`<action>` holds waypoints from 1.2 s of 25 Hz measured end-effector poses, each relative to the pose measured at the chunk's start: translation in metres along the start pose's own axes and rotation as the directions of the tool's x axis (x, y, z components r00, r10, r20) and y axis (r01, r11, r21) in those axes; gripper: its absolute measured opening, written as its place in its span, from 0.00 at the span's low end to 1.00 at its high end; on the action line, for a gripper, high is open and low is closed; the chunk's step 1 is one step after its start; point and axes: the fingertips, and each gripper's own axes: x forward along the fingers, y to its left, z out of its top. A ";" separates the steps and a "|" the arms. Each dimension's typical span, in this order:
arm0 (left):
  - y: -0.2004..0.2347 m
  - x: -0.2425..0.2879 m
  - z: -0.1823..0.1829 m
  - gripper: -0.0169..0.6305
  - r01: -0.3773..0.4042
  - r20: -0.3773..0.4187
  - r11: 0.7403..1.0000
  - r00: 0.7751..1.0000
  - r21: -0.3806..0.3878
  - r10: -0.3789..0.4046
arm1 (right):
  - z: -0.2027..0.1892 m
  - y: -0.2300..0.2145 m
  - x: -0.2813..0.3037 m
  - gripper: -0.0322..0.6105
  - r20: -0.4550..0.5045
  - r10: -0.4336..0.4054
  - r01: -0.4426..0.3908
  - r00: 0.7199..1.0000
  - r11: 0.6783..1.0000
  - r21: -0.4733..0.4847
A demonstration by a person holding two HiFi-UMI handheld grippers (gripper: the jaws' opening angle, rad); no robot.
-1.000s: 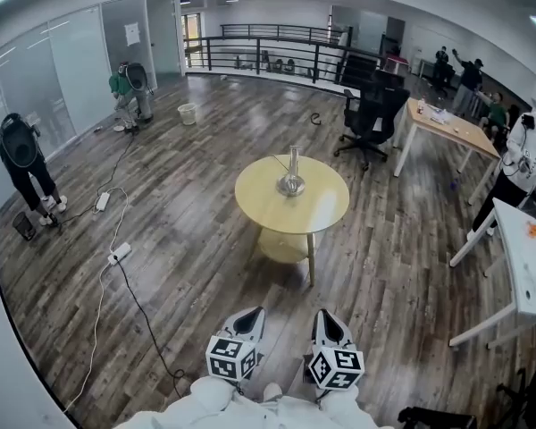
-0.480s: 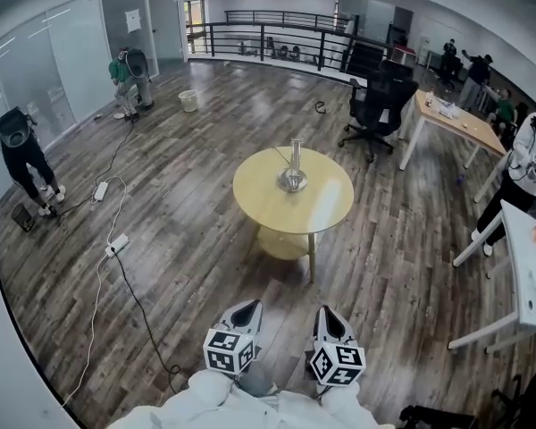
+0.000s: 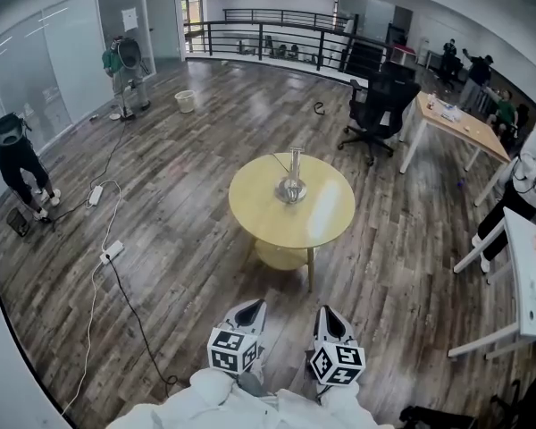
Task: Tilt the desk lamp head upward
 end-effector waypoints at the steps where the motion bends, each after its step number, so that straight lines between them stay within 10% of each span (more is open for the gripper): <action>1: 0.005 0.006 0.003 0.02 0.001 -0.002 1.000 1.000 0.000 -0.001 | 0.002 0.000 0.008 0.07 -0.001 -0.001 0.001 1.000 1.000 0.000; 30: 0.156 0.158 0.069 0.02 0.056 -0.036 0.998 0.998 -0.011 -0.056 | 0.042 0.002 0.210 0.07 -0.007 -0.092 0.092 0.996 0.996 0.014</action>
